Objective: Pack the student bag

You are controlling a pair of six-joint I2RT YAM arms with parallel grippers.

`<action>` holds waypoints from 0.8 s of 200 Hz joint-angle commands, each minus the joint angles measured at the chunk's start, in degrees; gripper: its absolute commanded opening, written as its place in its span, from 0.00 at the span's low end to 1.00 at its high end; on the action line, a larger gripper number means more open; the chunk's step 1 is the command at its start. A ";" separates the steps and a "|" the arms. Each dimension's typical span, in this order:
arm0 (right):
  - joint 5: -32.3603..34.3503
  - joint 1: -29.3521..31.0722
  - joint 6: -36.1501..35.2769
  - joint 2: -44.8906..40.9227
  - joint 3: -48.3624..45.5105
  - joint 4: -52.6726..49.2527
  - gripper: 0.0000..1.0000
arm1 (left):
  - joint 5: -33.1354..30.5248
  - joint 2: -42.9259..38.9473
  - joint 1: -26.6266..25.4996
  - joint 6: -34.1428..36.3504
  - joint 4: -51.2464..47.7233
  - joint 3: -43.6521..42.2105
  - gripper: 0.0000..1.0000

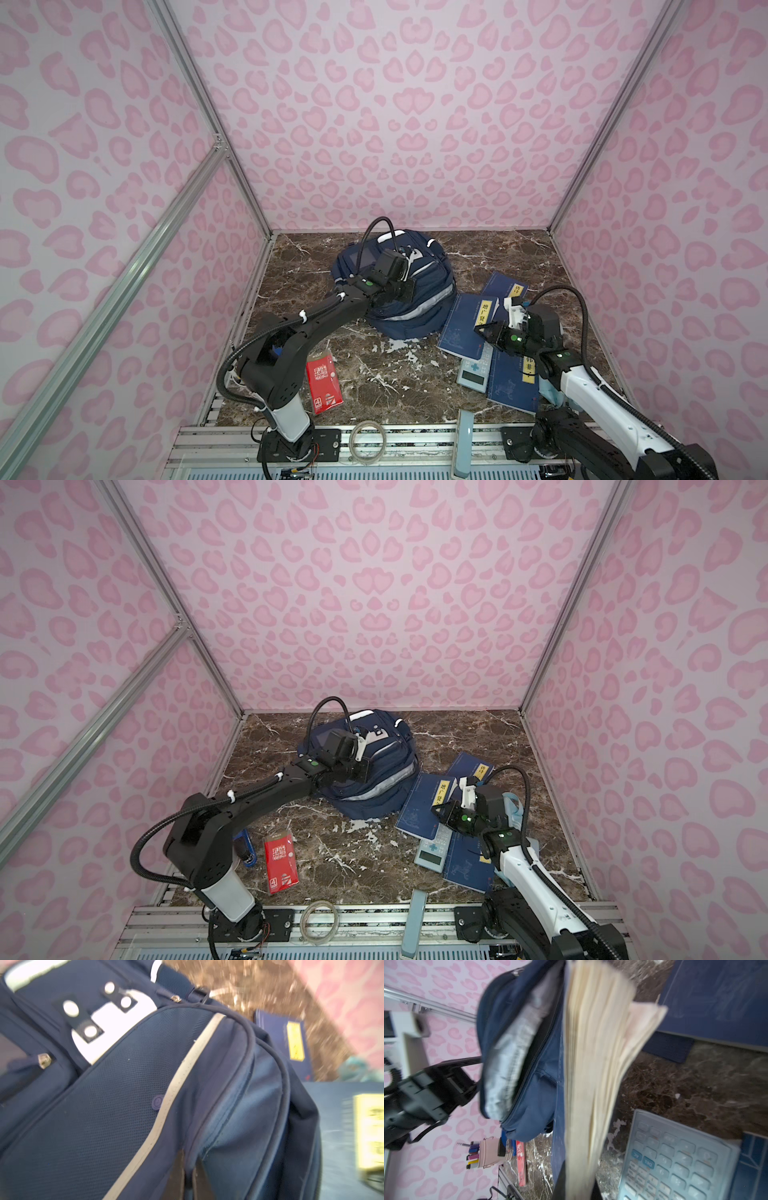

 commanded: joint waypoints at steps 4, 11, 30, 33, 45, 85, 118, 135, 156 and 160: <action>-0.95 0.63 1.96 4.34 0.93 11.29 0.00 | 10.00 -2.03 1.46 -8.17 4.08 -0.96 0.03; -2.62 0.99 1.73 5.83 1.56 13.12 0.00 | 12.17 -2.02 2.19 -9.26 5.27 -1.45 0.03; -5.08 2.13 1.59 8.01 2.90 14.87 0.00 | 14.06 -2.12 3.53 -11.19 6.98 -2.20 0.03; -5.37 2.33 1.73 7.89 2.90 15.04 0.00 | 14.04 -2.18 3.70 -11.52 6.94 -2.16 0.03; -5.07 3.13 1.84 6.10 3.02 14.31 0.00 | 15.10 -2.21 4.23 -12.05 6.92 -1.78 0.03; 4.76 11.39 1.02 -4.25 8.51 -2.62 0.00 | 16.37 -1.59 4.77 -12.60 4.38 1.99 0.03; 7.31 12.08 3.06 -3.51 7.77 0.91 0.00 | 20.35 -2.87 5.49 -15.47 6.70 2.32 0.03; 2.64 12.02 5.56 3.70 7.17 10.69 0.00 | 22.72 -3.99 5.50 -16.55 7.89 1.75 0.03; -1.61 12.51 4.90 13.26 9.66 19.76 0.00 | 22.32 -5.89 5.82 -17.11 8.45 0.26 0.03; -1.66 12.75 4.79 14.83 10.31 20.65 0.00 | 22.22 -6.04 6.00 -17.11 8.18 0.25 0.03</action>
